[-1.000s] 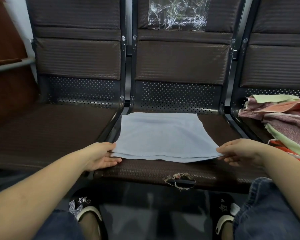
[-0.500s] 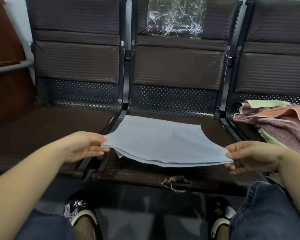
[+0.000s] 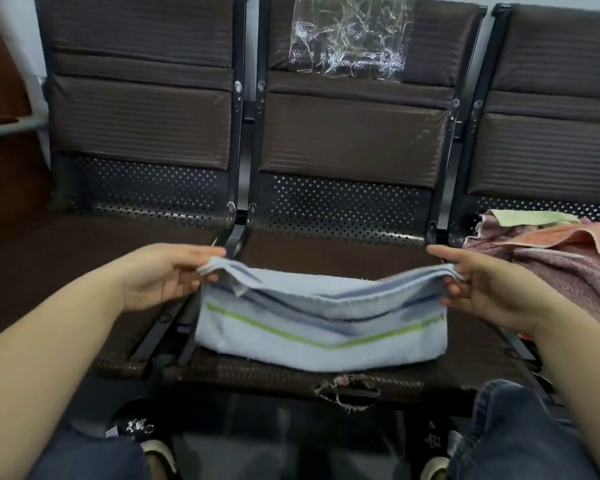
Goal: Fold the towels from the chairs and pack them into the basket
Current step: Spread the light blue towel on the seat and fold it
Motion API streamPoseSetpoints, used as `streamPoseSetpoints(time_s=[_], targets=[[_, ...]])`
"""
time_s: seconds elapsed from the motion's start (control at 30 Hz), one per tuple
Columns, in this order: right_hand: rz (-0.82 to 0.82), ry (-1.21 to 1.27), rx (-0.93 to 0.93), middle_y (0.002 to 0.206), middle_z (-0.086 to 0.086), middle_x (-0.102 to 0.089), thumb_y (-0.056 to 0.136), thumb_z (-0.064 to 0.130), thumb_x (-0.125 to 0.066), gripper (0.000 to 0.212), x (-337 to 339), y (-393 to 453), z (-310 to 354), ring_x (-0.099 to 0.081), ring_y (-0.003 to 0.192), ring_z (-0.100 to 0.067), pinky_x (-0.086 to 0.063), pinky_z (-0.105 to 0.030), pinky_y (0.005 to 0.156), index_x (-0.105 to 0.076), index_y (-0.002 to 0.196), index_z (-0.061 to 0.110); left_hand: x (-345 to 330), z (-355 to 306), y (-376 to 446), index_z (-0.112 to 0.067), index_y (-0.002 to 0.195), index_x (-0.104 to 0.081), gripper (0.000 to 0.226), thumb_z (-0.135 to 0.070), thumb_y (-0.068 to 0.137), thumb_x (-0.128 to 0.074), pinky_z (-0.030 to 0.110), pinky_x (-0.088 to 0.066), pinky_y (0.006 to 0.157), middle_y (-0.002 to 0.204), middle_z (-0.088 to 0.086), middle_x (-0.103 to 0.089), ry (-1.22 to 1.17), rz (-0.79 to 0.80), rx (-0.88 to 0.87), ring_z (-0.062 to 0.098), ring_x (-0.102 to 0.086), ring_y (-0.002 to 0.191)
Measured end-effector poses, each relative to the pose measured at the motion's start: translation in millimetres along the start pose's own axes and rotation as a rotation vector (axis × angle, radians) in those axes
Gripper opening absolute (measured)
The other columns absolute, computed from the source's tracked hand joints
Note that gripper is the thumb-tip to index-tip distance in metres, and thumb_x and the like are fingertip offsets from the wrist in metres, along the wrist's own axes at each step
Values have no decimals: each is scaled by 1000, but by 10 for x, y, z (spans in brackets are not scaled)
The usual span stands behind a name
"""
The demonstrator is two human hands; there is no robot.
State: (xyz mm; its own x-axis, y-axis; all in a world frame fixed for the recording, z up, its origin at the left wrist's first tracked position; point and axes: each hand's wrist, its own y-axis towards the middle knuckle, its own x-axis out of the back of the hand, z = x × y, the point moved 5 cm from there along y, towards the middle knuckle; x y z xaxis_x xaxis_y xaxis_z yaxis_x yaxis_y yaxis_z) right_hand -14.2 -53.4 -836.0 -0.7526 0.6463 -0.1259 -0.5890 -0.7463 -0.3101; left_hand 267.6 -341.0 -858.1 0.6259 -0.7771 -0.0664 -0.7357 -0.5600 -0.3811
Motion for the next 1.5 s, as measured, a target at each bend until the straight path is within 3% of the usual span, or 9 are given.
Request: streamPoseSetpoints(time_s=[0.13,0.23,0.3,0.53,0.87,1.17,1.27,1.4,1.5], targets=[[-305,-15,217,81,2,-66,93,4,-44,28,3,314,73,-61,77,-10,-52,-21,70,-68,97,18,-24,-142,440,-23,114,-65,27,-9,93,-54,17,-38,73,84,-12,-72,103,-206,-206,0,-61,76],[-565,-401,284,77,4,-65,88,6,-56,19,37,524,-43,-54,66,-7,-45,-13,57,-70,90,19,-122,-58,715,-33,106,-69,25,-14,92,-61,29,-44,98,108,-3,-69,295,-253,-200,13,-61,104],[-578,-592,195,75,1,-67,84,12,-58,17,21,689,-235,-53,63,-14,-46,-25,62,-72,85,22,-244,20,879,-25,114,-68,27,-12,93,-59,18,-45,85,114,-2,-65,360,-229,-164,7,-60,96],[-430,-449,-32,87,5,-64,88,14,-62,11,-99,1078,-648,-56,90,-13,-45,-29,85,-73,90,16,-558,394,1302,-21,111,-70,24,-11,91,-61,21,-34,92,133,2,-56,545,-133,-26,13,-48,118],[-175,-477,-25,90,10,-65,86,6,-59,17,-602,1110,-694,-57,86,-3,-45,-15,72,-74,82,15,-1013,428,1270,-37,81,-71,29,-10,87,-65,28,-45,99,115,-3,-64,651,106,44,15,-57,111],[-117,-534,-152,87,-15,-72,78,10,-72,6,-199,540,-553,-65,80,-26,-54,-38,79,-76,81,7,-376,415,599,-10,98,-76,22,2,83,-65,26,-52,83,105,12,-72,499,167,226,24,-67,102],[99,-497,-283,96,-18,-70,83,2,-63,13,-192,273,-608,-65,83,-24,-54,-33,76,-73,91,2,-224,513,237,-6,97,-76,31,-10,66,-80,28,-53,87,111,14,-70,387,303,332,23,-67,104],[412,-578,-530,95,-17,-69,85,-2,-60,16,-365,-108,-714,-66,89,-24,-54,-36,84,-72,95,0,-109,694,-173,1,105,-72,34,6,72,-71,27,-51,89,116,16,-68,357,443,429,23,-66,106],[666,-756,-729,81,-11,-69,86,0,-58,18,-462,-356,-747,-67,78,-19,-59,-36,73,-69,100,3,-74,805,-429,-2,106,-72,25,2,84,-62,31,-54,81,102,17,-71,472,554,547,21,-70,88]])
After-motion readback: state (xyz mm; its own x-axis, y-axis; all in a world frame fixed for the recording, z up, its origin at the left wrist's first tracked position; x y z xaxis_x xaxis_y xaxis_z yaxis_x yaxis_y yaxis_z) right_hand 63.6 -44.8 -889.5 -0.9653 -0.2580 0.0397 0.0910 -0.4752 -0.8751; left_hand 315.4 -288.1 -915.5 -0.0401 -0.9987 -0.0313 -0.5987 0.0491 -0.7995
